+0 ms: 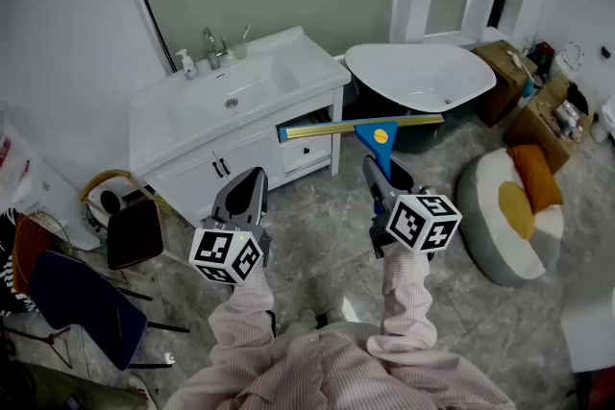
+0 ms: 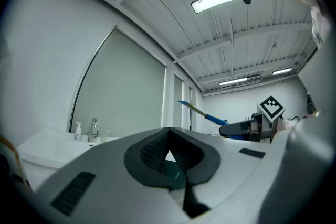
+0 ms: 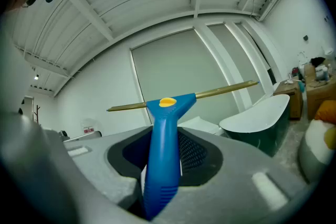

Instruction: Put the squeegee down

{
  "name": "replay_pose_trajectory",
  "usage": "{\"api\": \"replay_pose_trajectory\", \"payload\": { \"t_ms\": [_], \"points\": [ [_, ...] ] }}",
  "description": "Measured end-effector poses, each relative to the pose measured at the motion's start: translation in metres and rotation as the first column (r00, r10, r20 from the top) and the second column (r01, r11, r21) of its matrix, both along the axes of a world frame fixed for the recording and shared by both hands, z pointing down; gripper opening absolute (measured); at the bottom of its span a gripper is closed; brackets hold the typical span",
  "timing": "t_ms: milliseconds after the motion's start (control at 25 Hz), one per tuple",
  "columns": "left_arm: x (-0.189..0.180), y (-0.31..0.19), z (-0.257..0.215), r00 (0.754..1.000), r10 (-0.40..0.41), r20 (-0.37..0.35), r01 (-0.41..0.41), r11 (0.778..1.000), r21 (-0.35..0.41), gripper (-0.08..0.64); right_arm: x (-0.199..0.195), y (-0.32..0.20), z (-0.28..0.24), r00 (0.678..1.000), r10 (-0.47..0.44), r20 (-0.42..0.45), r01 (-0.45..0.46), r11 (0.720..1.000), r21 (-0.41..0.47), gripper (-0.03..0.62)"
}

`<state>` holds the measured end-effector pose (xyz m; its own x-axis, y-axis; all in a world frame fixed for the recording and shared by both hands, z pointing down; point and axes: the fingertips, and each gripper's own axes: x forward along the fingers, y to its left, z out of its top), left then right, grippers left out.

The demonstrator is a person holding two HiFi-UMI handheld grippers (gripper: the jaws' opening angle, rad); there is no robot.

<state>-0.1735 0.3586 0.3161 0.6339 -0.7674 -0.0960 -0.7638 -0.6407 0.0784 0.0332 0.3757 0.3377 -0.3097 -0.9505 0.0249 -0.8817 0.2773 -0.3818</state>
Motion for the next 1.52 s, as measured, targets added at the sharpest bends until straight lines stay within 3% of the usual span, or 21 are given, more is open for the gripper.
{"api": "replay_pose_trajectory", "payload": {
  "t_ms": [360, 840, 1120, 1520],
  "points": [
    [0.013, -0.001, 0.01, 1.0, -0.015, 0.0, 0.015, 1.0, -0.016, 0.002, 0.013, -0.005, 0.006, 0.999, -0.023, -0.026, 0.023, 1.0, -0.003, 0.129],
    [0.027, -0.031, 0.021, 1.0, -0.017, -0.005, 0.017, 0.999, -0.038, 0.002, 0.025, -0.035, 0.014, 0.999, -0.04, 0.013, 0.04, 0.999, -0.013, 0.129],
    [0.031, -0.086, 0.023, 1.0, -0.012, -0.013, 0.012, 0.999, -0.035, 0.002, 0.039, -0.085, 0.013, 0.999, -0.031, 0.013, 0.031, 1.0, 0.001, 0.129],
    [0.041, -0.207, 0.032, 1.0, 0.013, -0.001, -0.013, 0.998, -0.067, 0.002, 0.048, -0.209, 0.021, 0.999, -0.024, 0.023, 0.024, 1.0, -0.019, 0.129]
  ]
}}
